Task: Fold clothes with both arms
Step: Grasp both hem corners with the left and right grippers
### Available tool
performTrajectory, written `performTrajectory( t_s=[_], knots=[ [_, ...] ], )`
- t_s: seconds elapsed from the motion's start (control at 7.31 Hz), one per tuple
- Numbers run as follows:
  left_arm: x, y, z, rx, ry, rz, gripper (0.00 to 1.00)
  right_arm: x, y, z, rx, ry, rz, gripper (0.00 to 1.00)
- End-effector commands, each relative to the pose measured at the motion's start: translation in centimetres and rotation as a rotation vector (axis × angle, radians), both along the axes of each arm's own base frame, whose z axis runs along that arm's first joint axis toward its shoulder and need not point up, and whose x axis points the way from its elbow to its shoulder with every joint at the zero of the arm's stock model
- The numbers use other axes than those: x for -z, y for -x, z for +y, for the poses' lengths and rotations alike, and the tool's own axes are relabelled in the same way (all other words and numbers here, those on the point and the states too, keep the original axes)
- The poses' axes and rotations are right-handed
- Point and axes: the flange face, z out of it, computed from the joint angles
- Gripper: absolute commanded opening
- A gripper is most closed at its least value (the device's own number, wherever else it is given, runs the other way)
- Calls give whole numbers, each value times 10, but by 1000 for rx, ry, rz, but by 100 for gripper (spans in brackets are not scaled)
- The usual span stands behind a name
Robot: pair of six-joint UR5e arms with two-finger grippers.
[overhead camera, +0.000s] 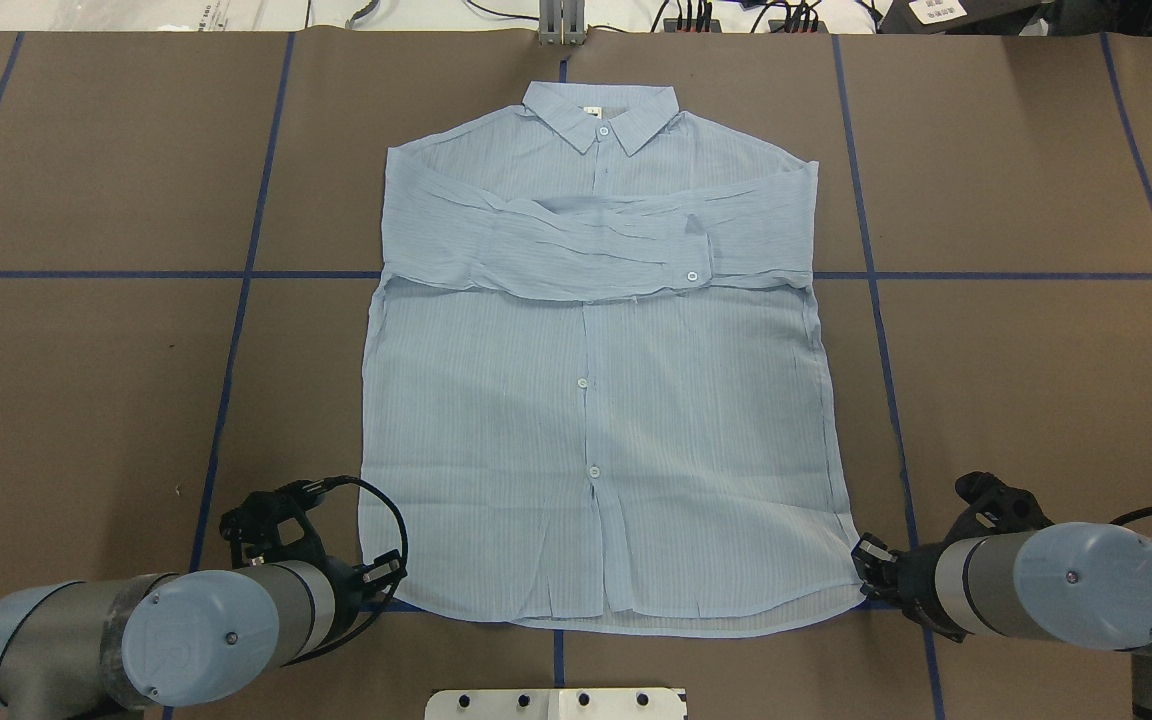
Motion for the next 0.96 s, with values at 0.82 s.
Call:
performTrajectory(
  t_s=[0.82],
  knots=[
    [51, 76, 1, 20, 1, 100, 0, 24, -22, 9, 6, -8, -40, 0]
  ],
)
